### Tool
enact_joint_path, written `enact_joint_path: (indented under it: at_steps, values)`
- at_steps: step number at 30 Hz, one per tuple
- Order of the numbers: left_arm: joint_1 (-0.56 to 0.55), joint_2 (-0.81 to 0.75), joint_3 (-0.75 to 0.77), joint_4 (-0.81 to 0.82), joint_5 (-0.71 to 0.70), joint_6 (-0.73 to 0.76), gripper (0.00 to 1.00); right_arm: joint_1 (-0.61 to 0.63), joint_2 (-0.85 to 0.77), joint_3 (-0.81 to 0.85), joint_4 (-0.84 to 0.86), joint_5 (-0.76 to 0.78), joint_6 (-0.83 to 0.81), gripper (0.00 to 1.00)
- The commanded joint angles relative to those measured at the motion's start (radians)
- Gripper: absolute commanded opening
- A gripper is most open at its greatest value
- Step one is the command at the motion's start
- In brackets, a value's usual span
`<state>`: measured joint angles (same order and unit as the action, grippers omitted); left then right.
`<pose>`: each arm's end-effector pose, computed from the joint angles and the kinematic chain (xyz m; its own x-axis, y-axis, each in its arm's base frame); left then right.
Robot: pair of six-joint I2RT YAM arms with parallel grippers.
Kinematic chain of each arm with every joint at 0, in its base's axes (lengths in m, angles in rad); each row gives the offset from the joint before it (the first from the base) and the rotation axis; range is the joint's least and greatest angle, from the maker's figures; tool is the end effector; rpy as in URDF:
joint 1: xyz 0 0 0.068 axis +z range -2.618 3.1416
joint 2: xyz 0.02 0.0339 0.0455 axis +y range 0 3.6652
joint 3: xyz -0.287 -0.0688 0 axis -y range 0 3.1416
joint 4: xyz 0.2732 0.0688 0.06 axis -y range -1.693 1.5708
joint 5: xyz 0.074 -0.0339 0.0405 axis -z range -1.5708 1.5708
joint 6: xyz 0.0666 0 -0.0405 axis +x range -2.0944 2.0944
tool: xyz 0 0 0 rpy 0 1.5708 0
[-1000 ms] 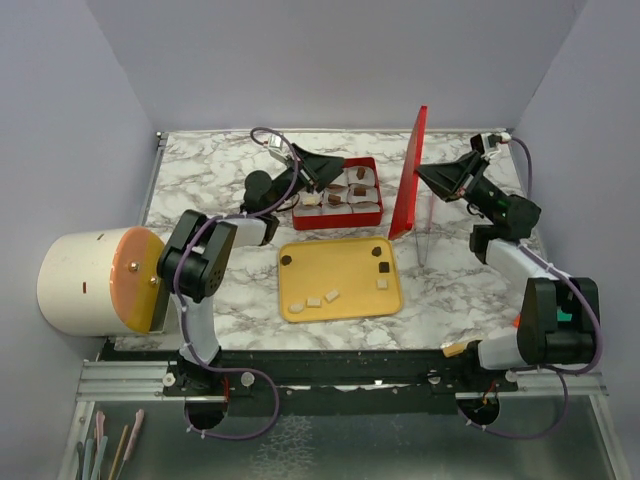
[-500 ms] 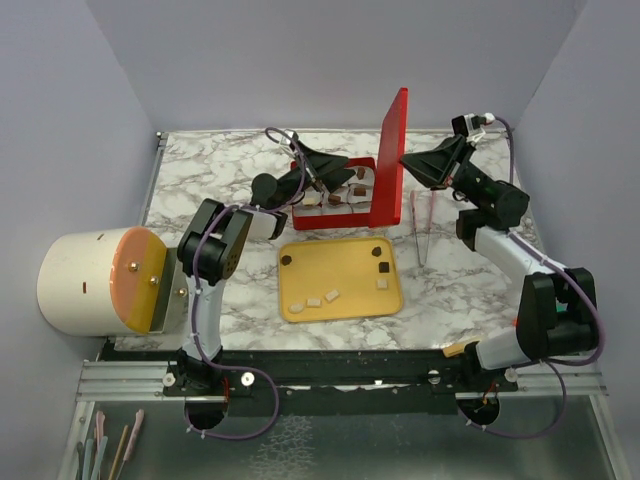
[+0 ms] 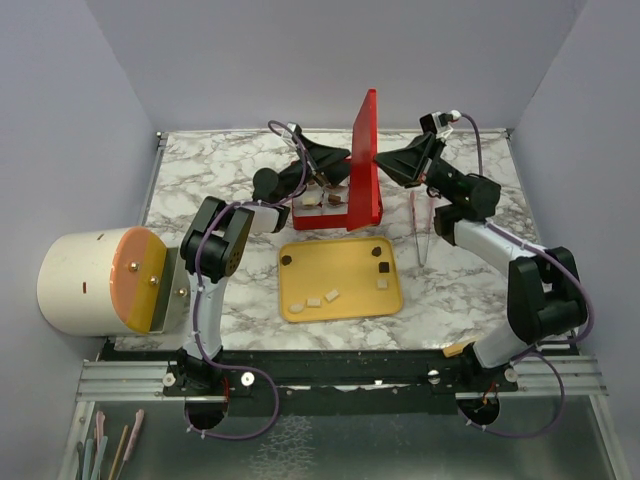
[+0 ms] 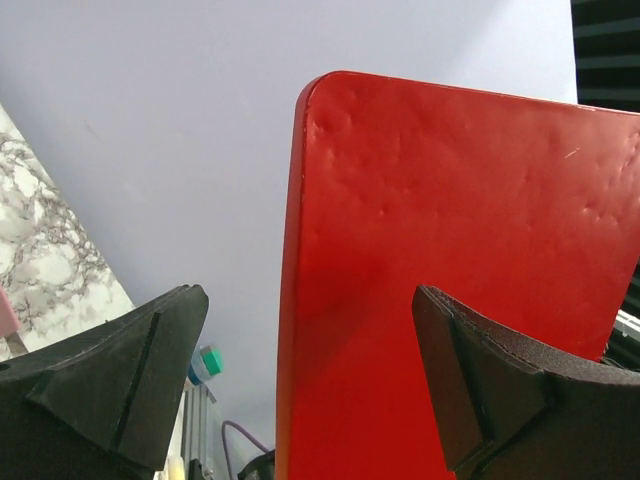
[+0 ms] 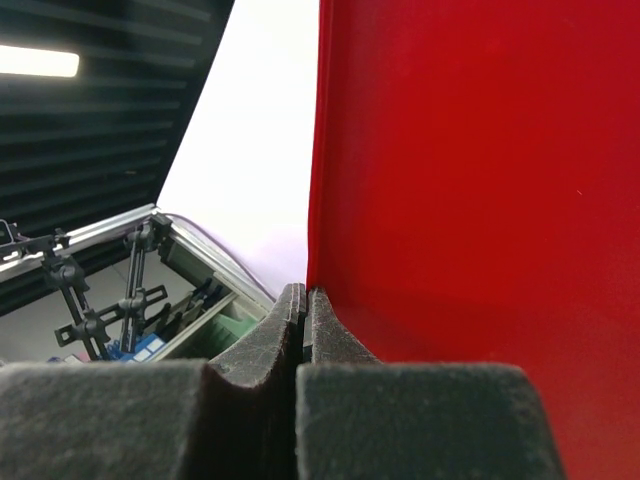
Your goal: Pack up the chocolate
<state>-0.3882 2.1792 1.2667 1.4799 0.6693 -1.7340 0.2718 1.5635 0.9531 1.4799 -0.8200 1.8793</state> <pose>0.4519 -0.2294 0.2374 -0.8516 -0.4878 -0.1920 0.3639 -0.2865 -0.8863 0.3272 0.1417 0.3843 -0.8309 0.4432 -0.3363 -0.5076 -0.3565 0.7844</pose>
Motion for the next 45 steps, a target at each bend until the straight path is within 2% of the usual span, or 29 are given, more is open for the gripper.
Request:
enact_joint_path:
  at_steps: [1, 15, 25, 31, 35, 37, 39, 40, 45]
  values:
    - [-0.006, -0.001, 0.024, 0.286, 0.022, -0.014, 0.94, 0.025, 0.020, 0.049, 0.278, 0.064, -0.031, 0.00]
    - [-0.006, -0.080, -0.011, 0.290, -0.002, -0.009, 0.90, 0.061, 0.079, 0.058, 0.278, 0.091, -0.046, 0.00]
    - [0.002, -0.200, -0.098, 0.289, -0.025, 0.015, 0.79, 0.051, 0.087, 0.057, 0.276, 0.091, -0.048, 0.00]
    - [0.019, -0.255, -0.175, 0.290, -0.041, 0.025, 0.59, 0.023, 0.091, 0.037, 0.275, 0.093, -0.037, 0.00]
    - [0.026, -0.279, -0.201, 0.289, -0.049, 0.030, 0.40, -0.001, 0.097, 0.028, 0.272, 0.075, -0.037, 0.00]
    - [0.030, -0.289, -0.211, 0.289, -0.057, 0.030, 0.26, -0.012, 0.102, 0.021, 0.265, 0.057, -0.040, 0.00]
    - [0.033, -0.295, -0.225, 0.289, -0.066, 0.030, 0.06, -0.024, 0.103, 0.013, 0.244, 0.038, -0.053, 0.01]
    - [0.036, -0.295, -0.230, 0.290, -0.071, 0.026, 0.00, -0.028, 0.101, 0.007, 0.229, 0.030, -0.067, 0.01]
    - [0.043, -0.291, -0.232, 0.289, -0.077, 0.016, 0.00, -0.037, 0.070, -0.015, 0.058, -0.031, -0.200, 0.01]
